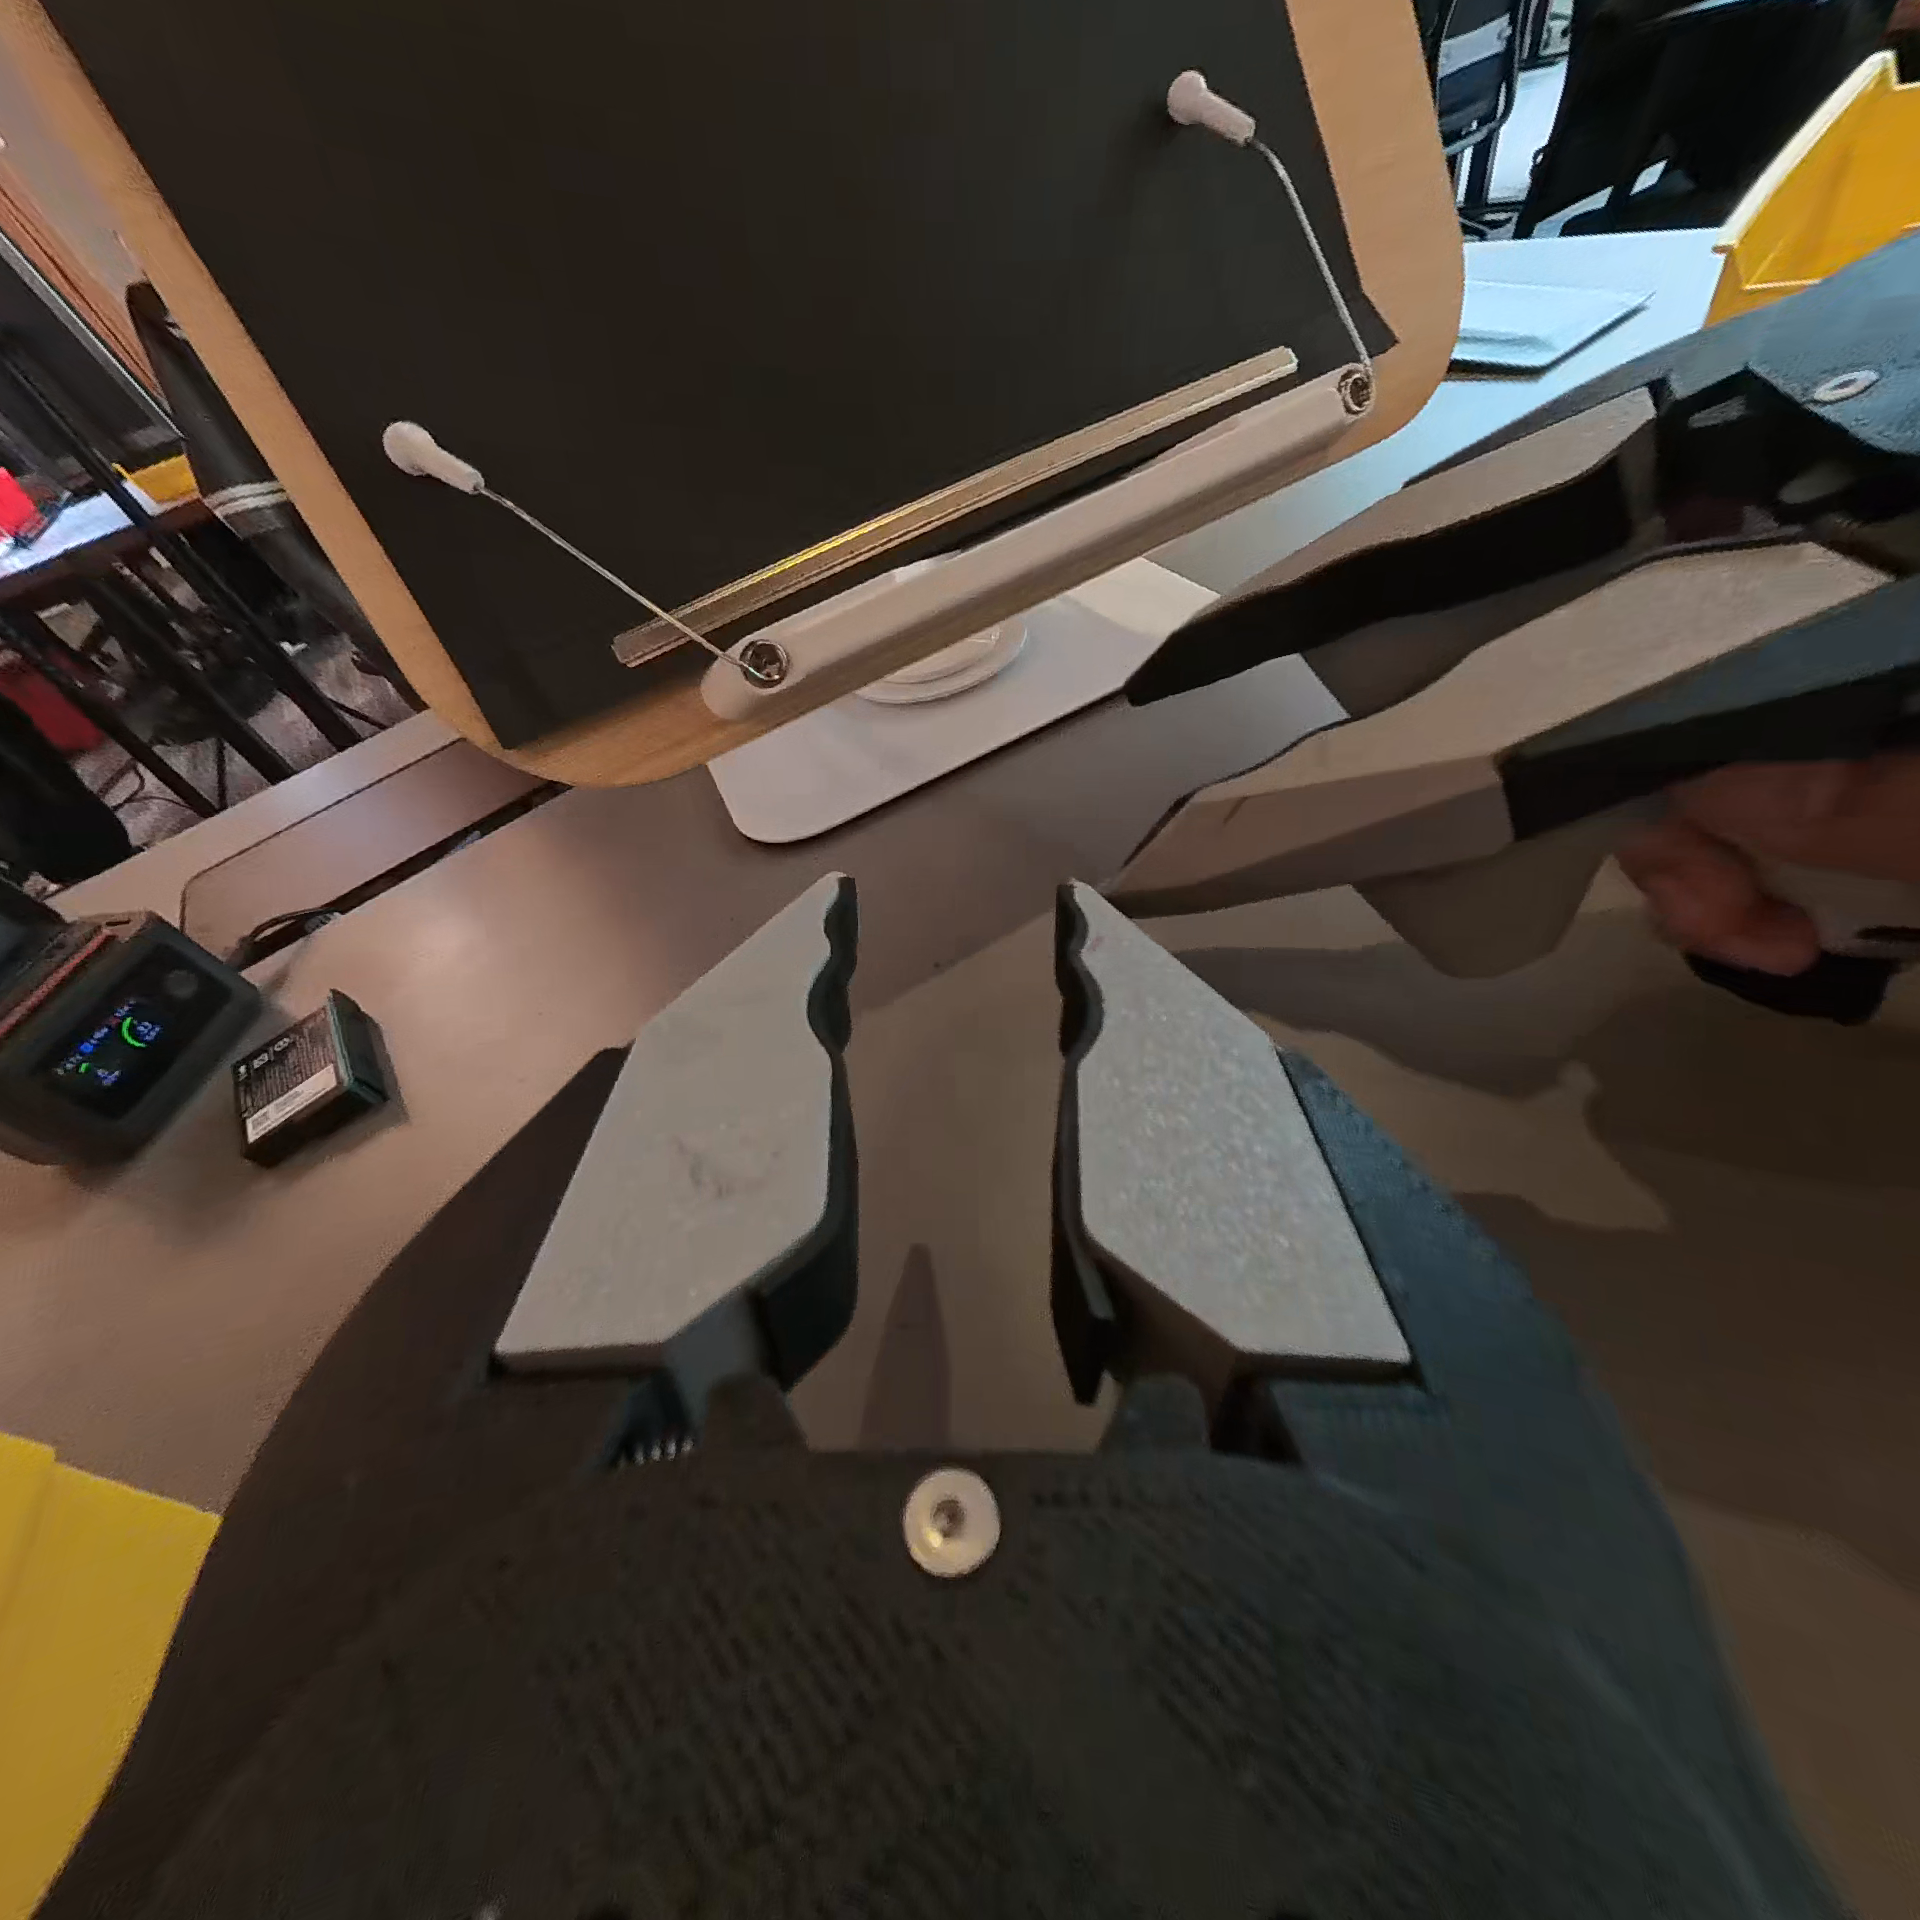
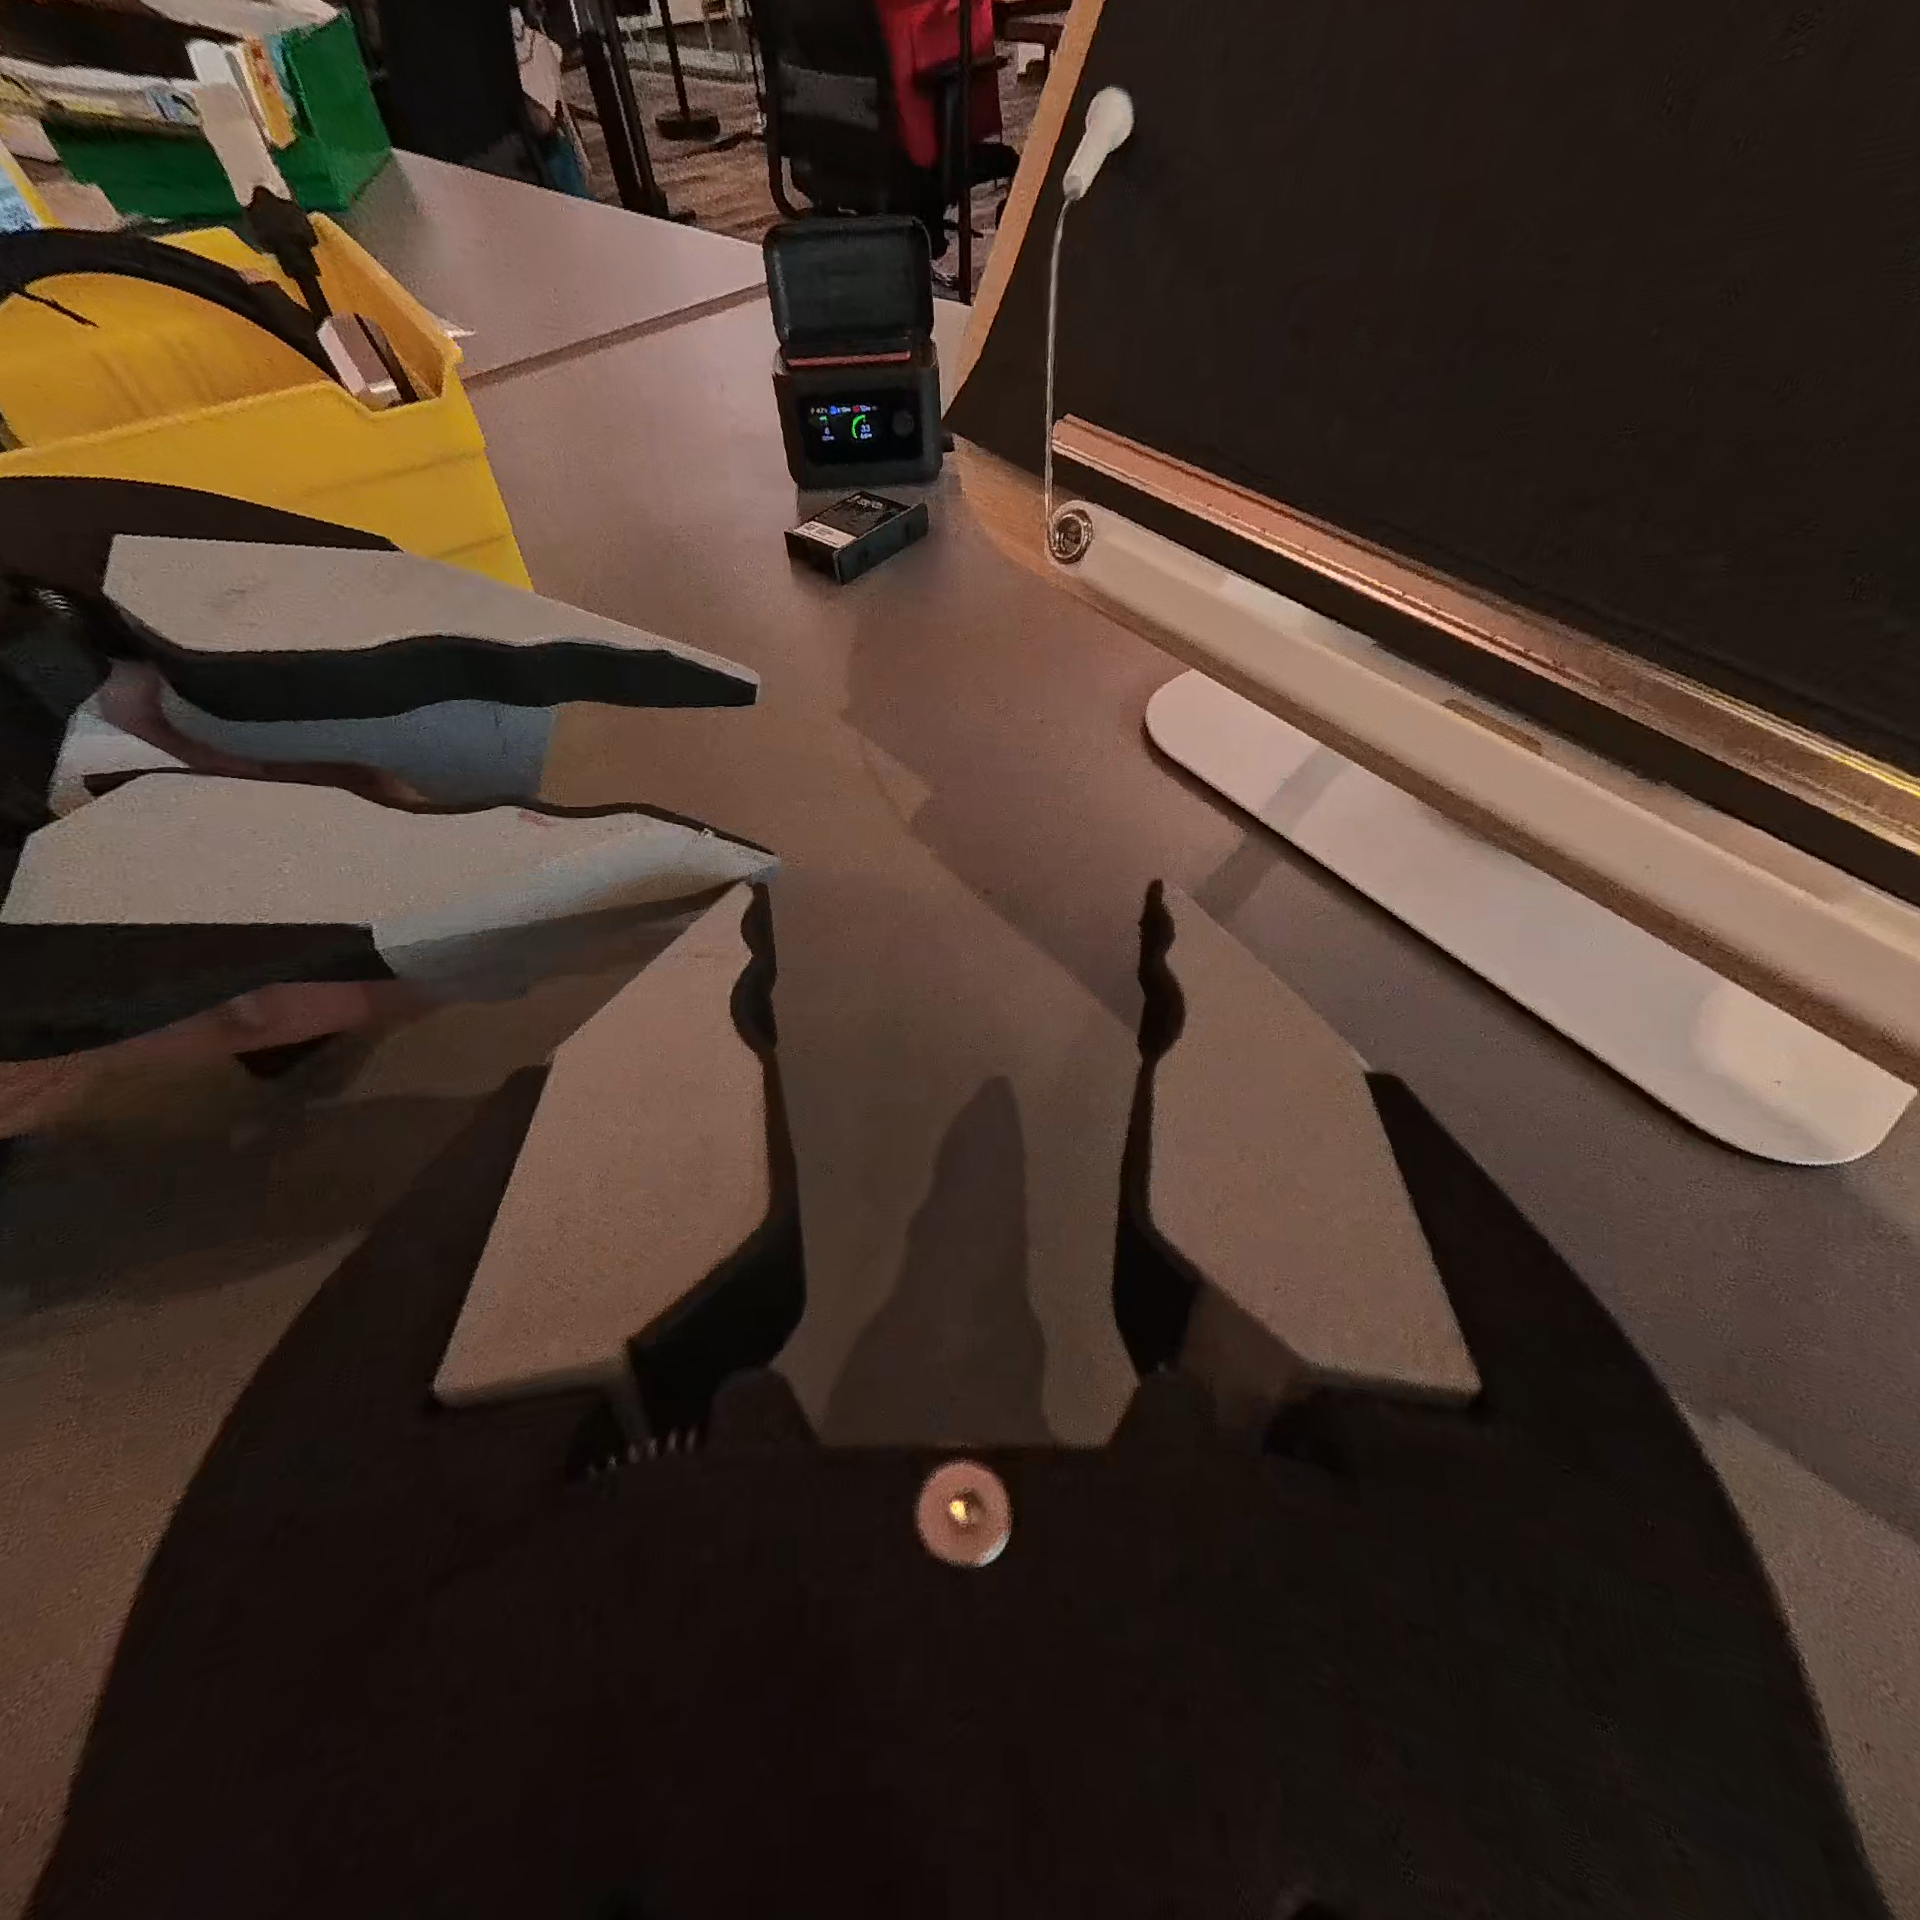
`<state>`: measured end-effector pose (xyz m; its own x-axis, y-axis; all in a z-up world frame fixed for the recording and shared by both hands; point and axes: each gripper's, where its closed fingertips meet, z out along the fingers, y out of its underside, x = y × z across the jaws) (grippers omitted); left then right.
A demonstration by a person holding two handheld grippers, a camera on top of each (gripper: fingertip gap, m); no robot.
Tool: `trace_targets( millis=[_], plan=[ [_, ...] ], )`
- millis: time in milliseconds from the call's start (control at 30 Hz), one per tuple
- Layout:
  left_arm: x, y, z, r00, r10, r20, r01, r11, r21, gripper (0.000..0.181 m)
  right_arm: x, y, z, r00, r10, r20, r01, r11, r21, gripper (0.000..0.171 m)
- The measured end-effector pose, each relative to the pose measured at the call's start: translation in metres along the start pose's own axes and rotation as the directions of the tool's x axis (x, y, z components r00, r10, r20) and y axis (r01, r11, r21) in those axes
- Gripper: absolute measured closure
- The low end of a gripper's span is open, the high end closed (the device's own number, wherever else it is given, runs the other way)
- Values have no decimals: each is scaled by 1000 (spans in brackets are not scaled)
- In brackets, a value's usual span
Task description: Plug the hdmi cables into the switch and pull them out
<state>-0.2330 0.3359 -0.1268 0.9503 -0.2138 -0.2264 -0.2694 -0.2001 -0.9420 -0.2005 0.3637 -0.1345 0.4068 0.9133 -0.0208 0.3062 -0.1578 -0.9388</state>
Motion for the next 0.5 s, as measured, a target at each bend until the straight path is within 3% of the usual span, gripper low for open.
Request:
trace_targets(
  millis=[133,500],
  plan=[
    [1,3,-3,998,52,21,-52,999,7,146,-4,5,1,1000,1,1,-1,1000,-12,101],
    [14,-11,-19,998,-27,-60,31,998,59,139,-10,14,0,993,80,81,-77,996,-40,92]
  ],
)
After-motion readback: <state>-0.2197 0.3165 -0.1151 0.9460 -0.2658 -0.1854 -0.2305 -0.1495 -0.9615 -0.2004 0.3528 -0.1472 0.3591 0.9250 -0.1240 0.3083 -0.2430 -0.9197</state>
